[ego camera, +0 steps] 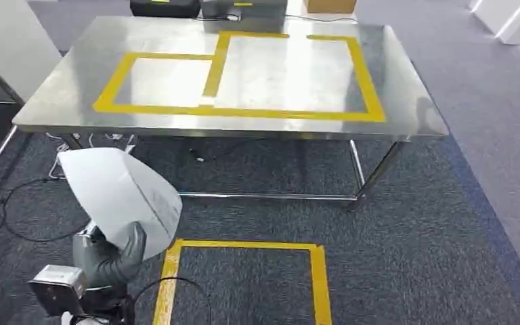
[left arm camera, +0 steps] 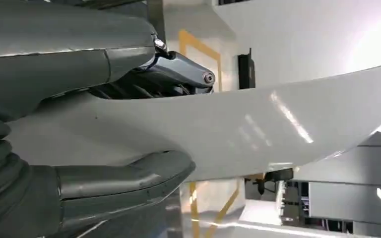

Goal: Take the parts from the cabinet and place them on the table.

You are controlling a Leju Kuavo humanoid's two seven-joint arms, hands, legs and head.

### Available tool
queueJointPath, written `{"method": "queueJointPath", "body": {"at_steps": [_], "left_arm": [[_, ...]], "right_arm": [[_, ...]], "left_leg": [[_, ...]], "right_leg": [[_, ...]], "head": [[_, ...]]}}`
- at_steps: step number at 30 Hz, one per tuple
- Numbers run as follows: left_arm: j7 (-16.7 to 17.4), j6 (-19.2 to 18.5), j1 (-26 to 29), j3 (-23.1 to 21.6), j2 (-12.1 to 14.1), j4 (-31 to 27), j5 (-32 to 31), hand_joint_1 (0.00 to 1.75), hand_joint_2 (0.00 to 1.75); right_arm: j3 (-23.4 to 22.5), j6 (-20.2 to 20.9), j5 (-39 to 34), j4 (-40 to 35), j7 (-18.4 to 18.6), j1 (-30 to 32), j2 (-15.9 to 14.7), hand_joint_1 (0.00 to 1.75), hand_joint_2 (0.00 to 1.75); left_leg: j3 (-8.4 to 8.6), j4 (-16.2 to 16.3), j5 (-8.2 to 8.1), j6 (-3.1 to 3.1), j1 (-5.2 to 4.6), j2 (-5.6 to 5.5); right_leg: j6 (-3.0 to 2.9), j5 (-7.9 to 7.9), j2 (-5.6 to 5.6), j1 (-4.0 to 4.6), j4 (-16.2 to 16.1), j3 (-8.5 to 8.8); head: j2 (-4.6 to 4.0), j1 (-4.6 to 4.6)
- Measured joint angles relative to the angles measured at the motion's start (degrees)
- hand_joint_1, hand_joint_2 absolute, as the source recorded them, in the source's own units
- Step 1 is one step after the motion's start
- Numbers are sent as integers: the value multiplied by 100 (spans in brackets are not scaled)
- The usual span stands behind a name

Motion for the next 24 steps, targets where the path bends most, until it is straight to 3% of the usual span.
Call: {"method": "queueJointPath", "body": {"at_steps": [1, 2, 3, 4, 6, 7, 8, 9, 10, 11, 12, 13, 14, 17, 18, 19, 20, 21, 22, 23, 24], "left_arm": [[0, 0, 1, -7, 0, 0, -2, 175, 175], [0, 4, 5, -17, 0, 4, -2, 175, 175], [0, 4, 7, -24, 0, 7, -2, 175, 175], [0, 4, 7, -33, 0, 7, -4, 175, 175], [0, 6, 4, -44, -2, 7, -7, 175, 175], [0, 4, 5, -50, -2, 11, -7, 175, 175], [0, 4, -4, -57, 2, 15, -7, 175, 175], [4, 2, -10, -70, -4, 17, 0, 175, 175], [2, -11, -4, -85, -7, 17, 0, 175, 175], [0, -13, -8, -98, -6, 22, 0, 175, 175], [2, -13, -24, -109, -9, 24, 0, 175, 175], [2, -11, -34, -114, -9, 26, 0, 175, 175], [2, -13, -65, -118, -7, 26, 2, 175, 175], [2, -4, -68, -125, -4, 52, 0, 175, 175], [2, 0, -67, -125, -2, 59, -4, 175, 175], [2, 2, -66, -125, 2, 63, -7, 175, 175], [2, 7, -66, -125, 2, 63, -9, 175, 175], [2, 7, -64, -125, 4, 63, -9, 175, 175], [2, 7, -61, -125, 4, 63, -13, 175, 175], [2, 6, -62, -125, 9, 76, -13, 175, 175], [-2, 7, -57, -125, 9, 79, -15, 175, 175]], "right_arm": [[-15, 2, -11, 0, 0, 1, 0, 0, 0], [-26, 17, -15, 0, 13, 7, 0, 0, 0], [-33, 20, -31, 0, 22, 22, 0, 0, 0], [-42, 35, -33, 0, 31, 42, 0, 0, 0], [-74, 37, -55, 0, 35, 50, 0, 0, 0], [-87, 37, -59, 0, 41, 43, -2, 0, 0], [-101, 46, -66, 0, 48, 41, -2, 0, 0], [-118, 70, -74, -2, 54, 31, -2, 0, 0], [-127, 107, -90, 0, 81, 50, -4, 0, 0], [-135, 140, -112, 0, 107, 90, -15, 0, 0], [-138, 149, -116, 0, 127, 99, -11, 0, 0], [-142, 162, -118, 0, 131, 84, -11, 0, 0], [-153, 171, -118, 0, 136, 69, -9, 0, 0], [-177, 199, -118, 0, 181, 63, 2, 0, 0], [-188, 197, -116, 0, 190, 77, 2, 0, 0], [-205, 199, -112, 0, 197, 82, 2, 0, 0], [-216, 201, -107, 0, 199, 86, 2, 0, 0], [-219, 205, -103, 0, 199, 86, 7, 0, 0], [-219, 212, -101, 0, 199, 89, 9, 0, 0], [-223, 212, -101, 0, 201, 84, 9, 0, 0], [-223, 212, -101, 0, 203, 69, 9, 0, 0]], "left_leg": [[9, 0, -30, 22, -17, -1], [39, 0, -65, 35, -33, -7], [85, 0, -100, 40, -48, -23], [151, -1, -143, 41, -63, -37], [292, -8, -228, 34, -94, -41], [310, -36, -264, 23, -83, -32], [334, -28, -277, -2, -80, -31], [320, -55, -303, -65, -70, -25], [401, 21, -226, -101, -73, -22], [438, 38, -176, -138, -86, -23], [466, 67, -223, -154, -87, -22], [451, 185, -293, -177, -81, -16], [314, 429, -400, -211, -67, -17], [-361, 1377, -894, -308, -20, -15], [-456, 1385, -870, -326, -10, -15], [-447, 1201, -703, -342, -2, -15], [-371, 868, -455, -332, 3, -15], [-267, 443, -121, -310, 3, -15], [-212, 24, 296, -286, 1, -11], [-245, 102, -26, -278, -50, 0], [-208, 69, -21, -205, -62, 0]], "right_leg": [[-2, -175, 0, 1, 415, -315], [-14, -232, 0, 3, 670, -554], [-37, -113, 0, 12, 668, -666], [-73, 161, 1, 31, 417, -649], [-190, 875, -1, 84, -493, -385], [-256, 896, -15, 107, -674, -309], [-270, 456, -21, 146, -689, -376], [-300, 396, 1, 159, -700, -278], [-349, 592, 12, 162, -831, -288], [-391, 748, 22, 148, -902, -181], [-373, 829, 7, 91, -968, 24], [-364, 834, -8, 85, -1014, 85], [-369, 834, -3, 79, -1024, 121], [-368, 734, 8, 72, -1024, 189], [-363, 691, 12, 69, -1024, 237], [-353, 640, 16, 66, -1024, 299], [-331, 585, 23, 60, -1024, 369], [-311, 531, 26, 52, -1024, 449], [-291, 465, 23, 50, -1033, 417], [-249, 424, 40, 62, -1015, 545], [-198, 386, 31, 65, -1033, 468]], "head": [[0, 9], [0, 2], [0, 9], [0, 9], [0, 11], [0, -15], [0, -35], [0, -24], [0, -31], [0, -16], [0, -14], [0, -16], [0, -75], [0, -74], [0, -72], [0, -70], [0, -76], [0, -72], [0, -81], [0, -61], [0, -85]]}}
